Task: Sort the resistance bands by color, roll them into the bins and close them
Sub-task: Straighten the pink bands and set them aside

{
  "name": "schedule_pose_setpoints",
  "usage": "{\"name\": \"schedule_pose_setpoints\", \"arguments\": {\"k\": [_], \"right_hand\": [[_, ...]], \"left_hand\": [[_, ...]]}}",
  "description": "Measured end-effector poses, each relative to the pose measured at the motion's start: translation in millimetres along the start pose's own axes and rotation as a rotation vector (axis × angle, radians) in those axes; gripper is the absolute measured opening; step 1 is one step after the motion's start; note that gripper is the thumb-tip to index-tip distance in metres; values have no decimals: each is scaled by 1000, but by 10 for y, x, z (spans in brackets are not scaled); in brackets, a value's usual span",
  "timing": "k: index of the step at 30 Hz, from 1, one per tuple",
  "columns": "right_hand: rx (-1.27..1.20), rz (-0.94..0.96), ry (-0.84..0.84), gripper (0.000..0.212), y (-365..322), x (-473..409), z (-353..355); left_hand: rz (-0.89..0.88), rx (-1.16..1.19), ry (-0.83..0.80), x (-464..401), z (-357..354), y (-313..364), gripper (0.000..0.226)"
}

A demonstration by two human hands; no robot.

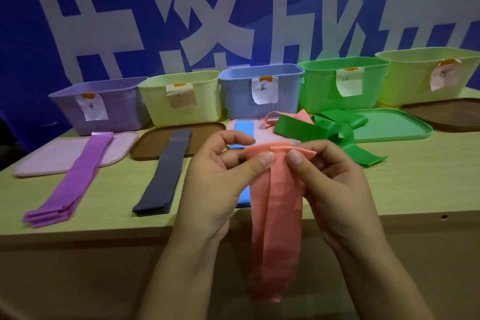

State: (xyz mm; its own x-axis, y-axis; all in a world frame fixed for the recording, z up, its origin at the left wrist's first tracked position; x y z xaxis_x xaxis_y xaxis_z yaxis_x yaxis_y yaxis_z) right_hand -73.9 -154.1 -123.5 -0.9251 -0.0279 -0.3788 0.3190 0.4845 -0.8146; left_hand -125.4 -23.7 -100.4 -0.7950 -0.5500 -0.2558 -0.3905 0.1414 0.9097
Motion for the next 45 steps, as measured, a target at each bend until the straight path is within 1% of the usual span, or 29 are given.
{"name": "schedule_pose_setpoints", "arguments": {"k": [2,5,8,11,13,16,18,21,26,30,34,40,42,45], "right_hand": [[-21,-14,24,9,18,-11,25],[14,43,82,6,-6,0,61],[6,64,160,10,-12,2,105],[-14,74,202,12,-38,1,123],[-23,78,194,7,-67,15,109],[11,110,145,12,-124,43,78],[34,112,96,12,-145,58,37],[38,106,55,12,-158,67,-7],[22,110,90,14,-180,67,-2],[35,124,106,11,-198,71,2],[80,144,86,11,-220,75,-5],[93,158,86,8,-235,70,7],[87,160,100,7,-239,75,14],[79,164,116,12,-242,92,8]], "left_hand": [[15,-21,-9,-10,4,-25,34],[54,-27,-11,-25,19,-82,33],[181,106,-39,-13,-8,-165,29],[276,209,-7,-19,5,-232,22],[253,200,30,-39,36,-231,18],[159,155,93,-55,70,-186,10],[91,120,116,-40,60,-146,10],[31,59,95,17,7,-118,17],[-7,12,28,72,-21,-78,13],[-39,-20,-16,84,-28,-33,17],[-54,-46,-14,66,6,-37,19],[-79,-5,-41,79,-18,-17,13],[-90,0,-63,87,-35,-6,7],[-104,14,-63,94,-31,-5,12]]}}
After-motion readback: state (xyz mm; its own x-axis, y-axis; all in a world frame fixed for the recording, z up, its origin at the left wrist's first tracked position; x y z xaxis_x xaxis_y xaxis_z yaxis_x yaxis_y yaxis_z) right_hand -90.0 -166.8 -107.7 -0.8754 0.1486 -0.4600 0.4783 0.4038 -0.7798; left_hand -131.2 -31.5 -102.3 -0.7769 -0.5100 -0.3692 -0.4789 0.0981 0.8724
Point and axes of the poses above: each hand's wrist, its own x-axis away from the middle knuckle, its own z-axis out of the back of the hand, y = z × x, the point moved 7 cm from there along -x, towards the middle knuckle, and after that the axes turned 13 degrees about y, right-handed, at the moved point
